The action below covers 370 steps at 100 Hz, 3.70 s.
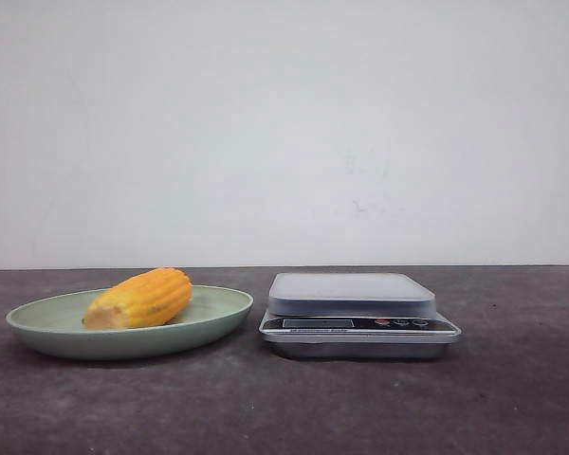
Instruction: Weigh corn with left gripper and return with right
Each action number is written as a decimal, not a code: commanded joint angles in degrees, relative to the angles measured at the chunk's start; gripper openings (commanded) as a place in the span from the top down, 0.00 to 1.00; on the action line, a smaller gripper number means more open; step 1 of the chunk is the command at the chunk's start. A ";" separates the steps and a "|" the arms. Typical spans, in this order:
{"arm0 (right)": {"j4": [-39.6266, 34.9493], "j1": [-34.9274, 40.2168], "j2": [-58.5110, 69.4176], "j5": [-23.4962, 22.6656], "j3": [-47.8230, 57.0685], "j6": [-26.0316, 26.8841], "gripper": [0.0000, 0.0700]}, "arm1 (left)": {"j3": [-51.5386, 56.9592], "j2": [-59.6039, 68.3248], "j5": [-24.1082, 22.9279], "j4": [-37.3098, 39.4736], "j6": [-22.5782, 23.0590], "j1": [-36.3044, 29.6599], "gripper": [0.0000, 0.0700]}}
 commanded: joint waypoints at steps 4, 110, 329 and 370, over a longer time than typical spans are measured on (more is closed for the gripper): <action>0.61 0.79 0.37 -0.11 0.68 -0.04 0.99 | 0.96 0.52 -0.02 0.42 -0.22 -0.63 1.00; 30.91 -63.67 -25.75 -29.57 -67.32 9.68 0.99 | 0.96 0.52 -0.02 0.37 -0.22 -0.63 1.00; 30.88 -67.73 -25.75 -31.56 -67.47 9.62 0.99 | -74.03 -35.23 34.10 82.88 24.96 44.65 1.00; 30.91 -67.73 -25.75 -31.58 -67.47 9.62 0.99 | -88.85 -51.25 33.81 77.72 21.27 52.46 1.00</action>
